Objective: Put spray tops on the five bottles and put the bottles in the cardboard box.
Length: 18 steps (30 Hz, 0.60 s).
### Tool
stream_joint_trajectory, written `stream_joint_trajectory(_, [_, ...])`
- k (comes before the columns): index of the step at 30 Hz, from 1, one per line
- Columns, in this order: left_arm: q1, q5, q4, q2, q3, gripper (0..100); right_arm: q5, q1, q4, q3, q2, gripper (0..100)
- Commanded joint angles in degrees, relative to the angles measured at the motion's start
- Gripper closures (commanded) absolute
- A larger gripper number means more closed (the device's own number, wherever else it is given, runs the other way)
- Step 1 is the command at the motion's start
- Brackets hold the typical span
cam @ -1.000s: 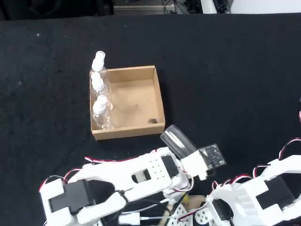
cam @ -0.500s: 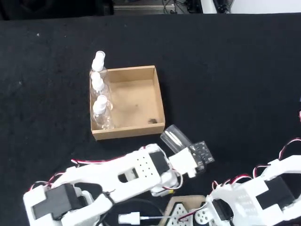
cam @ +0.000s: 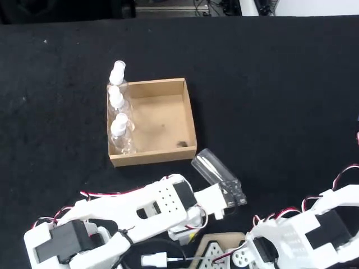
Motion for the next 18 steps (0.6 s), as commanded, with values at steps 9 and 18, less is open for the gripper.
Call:
stream_joint_trajectory(9, [-0.75,-0.88,-7.47,1.32,-1.19,76,0.53,1.58,-0.97,-3.56,-0.31,98.5])
stream_joint_trajectory(18, [-0.57,-0.88,-7.82,5.71,-0.84,77,0.53,1.58,-0.97,-3.56,-0.31,98.5])
